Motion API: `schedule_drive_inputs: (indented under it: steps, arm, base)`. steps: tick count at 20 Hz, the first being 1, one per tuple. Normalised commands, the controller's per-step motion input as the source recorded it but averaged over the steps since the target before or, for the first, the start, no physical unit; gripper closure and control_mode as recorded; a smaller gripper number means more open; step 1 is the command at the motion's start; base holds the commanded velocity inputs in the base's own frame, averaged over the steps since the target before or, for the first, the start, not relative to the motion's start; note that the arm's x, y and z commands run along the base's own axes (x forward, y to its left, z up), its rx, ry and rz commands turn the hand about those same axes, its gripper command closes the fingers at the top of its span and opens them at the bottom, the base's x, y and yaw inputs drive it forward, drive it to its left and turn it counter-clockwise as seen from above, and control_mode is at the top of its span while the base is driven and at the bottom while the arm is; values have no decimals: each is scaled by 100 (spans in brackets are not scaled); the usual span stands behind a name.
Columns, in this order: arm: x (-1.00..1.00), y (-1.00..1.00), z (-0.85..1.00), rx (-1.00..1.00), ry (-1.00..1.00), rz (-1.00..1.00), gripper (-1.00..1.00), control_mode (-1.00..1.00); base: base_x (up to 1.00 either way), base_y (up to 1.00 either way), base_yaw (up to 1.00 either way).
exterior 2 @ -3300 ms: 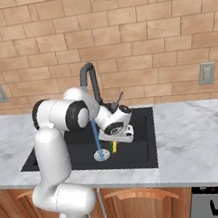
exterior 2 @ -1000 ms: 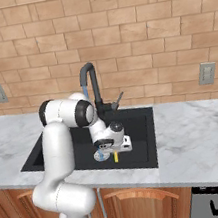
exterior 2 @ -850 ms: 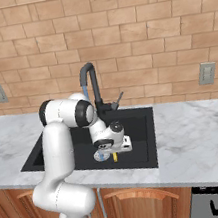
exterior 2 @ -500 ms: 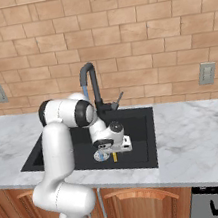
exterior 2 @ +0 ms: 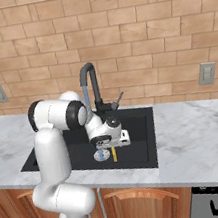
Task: Soak the sponge with water for a few seconds and then drop it inside the sink.
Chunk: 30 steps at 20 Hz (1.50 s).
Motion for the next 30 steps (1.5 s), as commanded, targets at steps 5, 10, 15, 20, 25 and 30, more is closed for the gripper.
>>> schedule_drive_inputs:
  steps: [5,10,15,20,25,30]
  arm:
    - [-10,-1,57,0,-5,0,-100,-100]
    - [-21,-9,62,1,-1,0,-100,-100]
    - [-30,-13,63,2,0,0,-100,-100]
    - [-41,-4,70,3,0,-1,-100,-100]
    - [-45,0,69,3,0,0,-100,-100]
    - [-58,0,68,6,0,-2,-100,-100]
  base:
    - [0,0,0]
    - [0,0,0]
    - [0,0,0]
    - [0,0,0]
    - [0,0,0]
    - [0,0,0]
